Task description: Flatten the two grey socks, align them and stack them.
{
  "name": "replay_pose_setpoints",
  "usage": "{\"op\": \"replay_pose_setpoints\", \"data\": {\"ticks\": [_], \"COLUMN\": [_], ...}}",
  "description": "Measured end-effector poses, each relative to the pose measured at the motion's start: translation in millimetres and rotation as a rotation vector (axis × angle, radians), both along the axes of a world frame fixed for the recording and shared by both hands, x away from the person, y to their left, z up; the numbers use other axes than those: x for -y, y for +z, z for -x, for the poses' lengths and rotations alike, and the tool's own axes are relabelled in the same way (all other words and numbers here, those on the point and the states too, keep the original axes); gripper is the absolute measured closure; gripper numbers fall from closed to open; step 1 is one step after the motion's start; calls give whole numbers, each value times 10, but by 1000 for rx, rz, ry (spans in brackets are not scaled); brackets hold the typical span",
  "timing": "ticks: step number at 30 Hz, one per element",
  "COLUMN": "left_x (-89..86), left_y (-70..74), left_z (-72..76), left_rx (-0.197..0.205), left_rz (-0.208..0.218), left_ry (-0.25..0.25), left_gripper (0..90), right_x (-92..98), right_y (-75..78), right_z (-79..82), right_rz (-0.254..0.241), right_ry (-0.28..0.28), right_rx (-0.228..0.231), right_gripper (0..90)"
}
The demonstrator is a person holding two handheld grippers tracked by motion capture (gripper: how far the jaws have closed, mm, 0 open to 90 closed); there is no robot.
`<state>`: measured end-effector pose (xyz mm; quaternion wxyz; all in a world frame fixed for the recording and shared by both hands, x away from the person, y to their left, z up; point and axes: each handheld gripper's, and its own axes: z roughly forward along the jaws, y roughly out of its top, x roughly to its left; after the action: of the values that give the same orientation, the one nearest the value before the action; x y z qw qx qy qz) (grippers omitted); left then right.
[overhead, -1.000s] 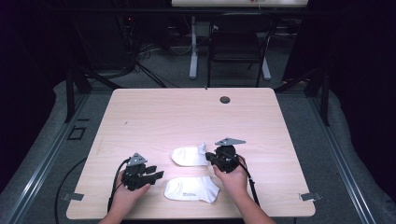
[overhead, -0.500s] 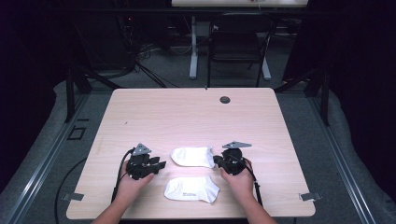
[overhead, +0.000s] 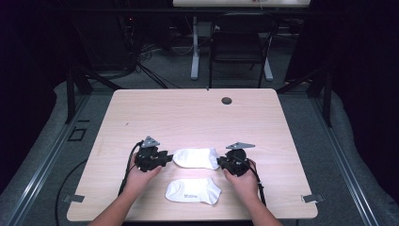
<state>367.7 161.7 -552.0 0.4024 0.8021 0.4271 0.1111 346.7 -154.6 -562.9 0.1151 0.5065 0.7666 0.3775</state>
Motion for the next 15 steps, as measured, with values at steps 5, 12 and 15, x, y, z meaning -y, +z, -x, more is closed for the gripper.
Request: {"op": "replay_pose_setpoints", "data": {"ticks": [5,12,15], "left_x": [45,18,21], "left_y": [31,-5,-33], "left_z": [-76,-145,-169], "left_rx": [11,-16,-14], "left_rz": [1,11,10], "left_ry": [7,23,28], "left_gripper": [627,611,610], "right_x": [37,71,74], "right_y": [16,29,26], "right_z": [-2,-10,-17], "right_rz": [-5,-6,-9], "right_ry": [-12,-9,-14], "right_rx": [-3,-1,6], "right_gripper": [776,752,745]}}
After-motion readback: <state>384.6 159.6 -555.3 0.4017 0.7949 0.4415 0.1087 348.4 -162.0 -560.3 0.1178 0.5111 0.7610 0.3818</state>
